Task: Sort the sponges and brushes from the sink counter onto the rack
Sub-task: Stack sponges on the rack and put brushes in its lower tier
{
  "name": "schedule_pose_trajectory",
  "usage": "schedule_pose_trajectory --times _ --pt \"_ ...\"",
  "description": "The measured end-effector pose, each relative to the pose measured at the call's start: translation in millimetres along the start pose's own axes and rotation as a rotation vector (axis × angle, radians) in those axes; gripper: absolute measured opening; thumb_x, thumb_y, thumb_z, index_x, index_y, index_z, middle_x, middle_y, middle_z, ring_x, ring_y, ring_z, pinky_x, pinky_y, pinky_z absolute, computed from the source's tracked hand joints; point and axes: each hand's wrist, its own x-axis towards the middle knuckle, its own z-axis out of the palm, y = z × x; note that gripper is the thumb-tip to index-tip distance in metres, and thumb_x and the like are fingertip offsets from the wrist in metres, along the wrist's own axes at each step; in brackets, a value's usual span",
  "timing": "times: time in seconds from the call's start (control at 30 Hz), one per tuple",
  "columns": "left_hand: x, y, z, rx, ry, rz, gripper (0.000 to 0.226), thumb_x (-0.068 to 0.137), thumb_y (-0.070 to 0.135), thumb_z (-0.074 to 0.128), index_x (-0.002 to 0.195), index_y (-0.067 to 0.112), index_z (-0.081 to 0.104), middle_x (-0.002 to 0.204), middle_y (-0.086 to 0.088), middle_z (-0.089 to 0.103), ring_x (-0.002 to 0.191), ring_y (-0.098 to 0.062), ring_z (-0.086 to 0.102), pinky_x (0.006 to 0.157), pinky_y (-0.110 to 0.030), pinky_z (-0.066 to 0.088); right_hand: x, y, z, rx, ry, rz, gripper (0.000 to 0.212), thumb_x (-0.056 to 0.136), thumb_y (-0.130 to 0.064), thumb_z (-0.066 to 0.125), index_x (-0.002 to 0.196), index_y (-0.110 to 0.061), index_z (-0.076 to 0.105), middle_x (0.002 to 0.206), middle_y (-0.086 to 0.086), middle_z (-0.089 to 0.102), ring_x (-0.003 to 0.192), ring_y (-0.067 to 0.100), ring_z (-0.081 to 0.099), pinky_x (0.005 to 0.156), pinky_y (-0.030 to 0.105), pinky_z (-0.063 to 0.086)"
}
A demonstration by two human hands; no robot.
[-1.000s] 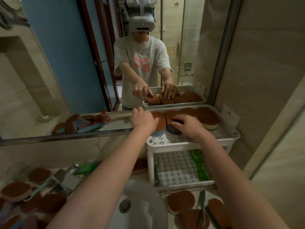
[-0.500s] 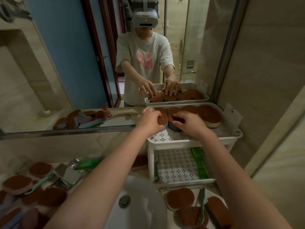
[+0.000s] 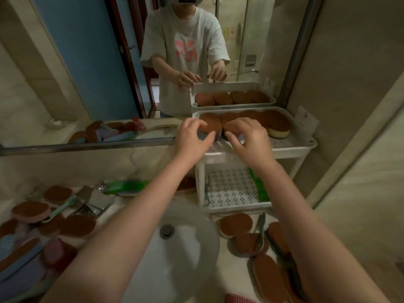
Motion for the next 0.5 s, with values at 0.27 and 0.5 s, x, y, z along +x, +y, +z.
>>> schedule_pose_trajectory --times 0.27,0.5 --pt "-94 -30 -3 -0.127 0.182 -0.09 0.033 0.081 0.035 0.057 0.098 0.007 0.058 0.106 -0.008 0.051 0.104 -0.02 0.047 0.087 -0.019 0.031 -92 -31 8 0.184 0.314 0.081 0.012 0.083 -0.008 0.053 0.079 -0.001 0.063 0.073 0.01 0.061 0.07 0.021 0.054 0.065 0.03 0.041" --pt "-146 -74 37 -0.135 -0.042 -0.245 0.028 0.079 0.032 0.061 0.093 0.008 0.059 0.098 0.002 0.044 0.099 -0.028 0.053 0.089 -0.037 0.046 -180 11 35 0.102 -0.2 0.382 0.026 0.086 -0.022 0.055 0.105 -0.007 0.065 0.102 0.009 0.066 0.096 0.026 0.061 0.08 0.035 0.047"
